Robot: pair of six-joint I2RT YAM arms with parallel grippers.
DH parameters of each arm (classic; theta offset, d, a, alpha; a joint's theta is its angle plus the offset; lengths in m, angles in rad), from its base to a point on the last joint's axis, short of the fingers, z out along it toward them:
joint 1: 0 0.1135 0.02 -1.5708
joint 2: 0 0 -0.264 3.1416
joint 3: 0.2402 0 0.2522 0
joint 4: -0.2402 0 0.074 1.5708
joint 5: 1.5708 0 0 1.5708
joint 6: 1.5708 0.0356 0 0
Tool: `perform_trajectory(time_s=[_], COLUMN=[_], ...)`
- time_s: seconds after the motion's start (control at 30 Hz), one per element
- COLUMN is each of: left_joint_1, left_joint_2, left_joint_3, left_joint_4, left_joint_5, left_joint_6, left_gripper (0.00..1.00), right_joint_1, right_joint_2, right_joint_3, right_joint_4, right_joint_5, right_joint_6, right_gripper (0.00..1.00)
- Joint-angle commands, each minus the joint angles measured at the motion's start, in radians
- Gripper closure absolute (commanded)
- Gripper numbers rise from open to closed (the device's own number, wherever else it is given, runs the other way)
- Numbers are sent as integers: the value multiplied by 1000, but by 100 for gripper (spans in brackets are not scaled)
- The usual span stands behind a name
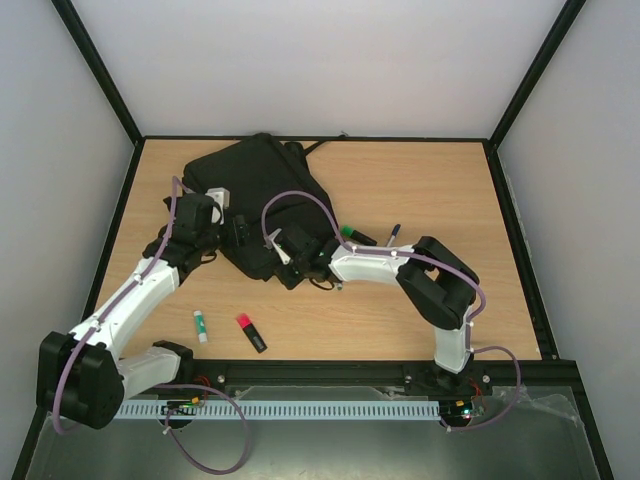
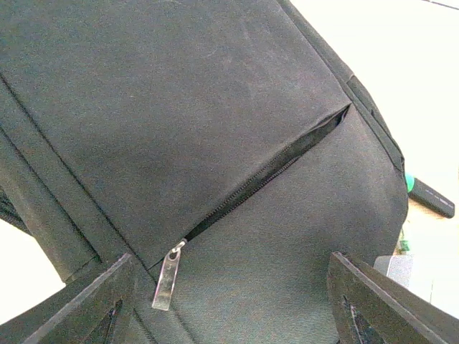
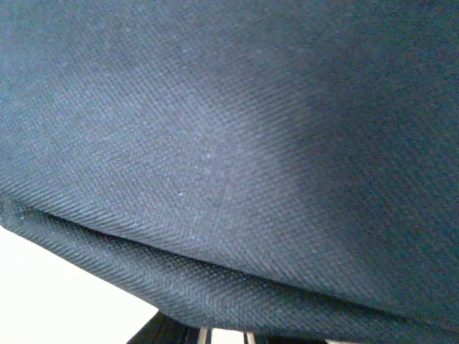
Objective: Pack the student bag
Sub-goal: Zip the student bag at the center of the board.
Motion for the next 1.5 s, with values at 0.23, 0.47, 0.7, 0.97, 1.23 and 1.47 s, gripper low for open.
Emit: perform_trajectory(time_s=[0.23,0.47,0.7,0.97,1.23,1.47], left_joint_1=[5,3,3,3,3,3], left_joint_2=[-18,-18,-162,-272,-325,-320], left_joint_3=[-28,-53,-195,-324,-410,-446], left_joint_4=[24,-24,-47,-36,5,86], left_joint_5=[1,10,106,233,217,248], left_joint_6=[-32,-125,-285,-448,-581,-653], left_gripper=[25,26,30,30,42,48], right_joint_1=[5,3,1,1,2,2], right_joint_2=[-36,-60,-71,-29,-27,-18], right_joint_3=[-20,-52,-21,23,33,33], right_joint_4=[-101,-188,-269,-307,-301,-297], right_joint_5=[-19,-61,-270,-304,-298,-298], right_joint_6=[-71,-123,-162,-169,-158,-158], right_gripper=[99,99,99,99,99,99])
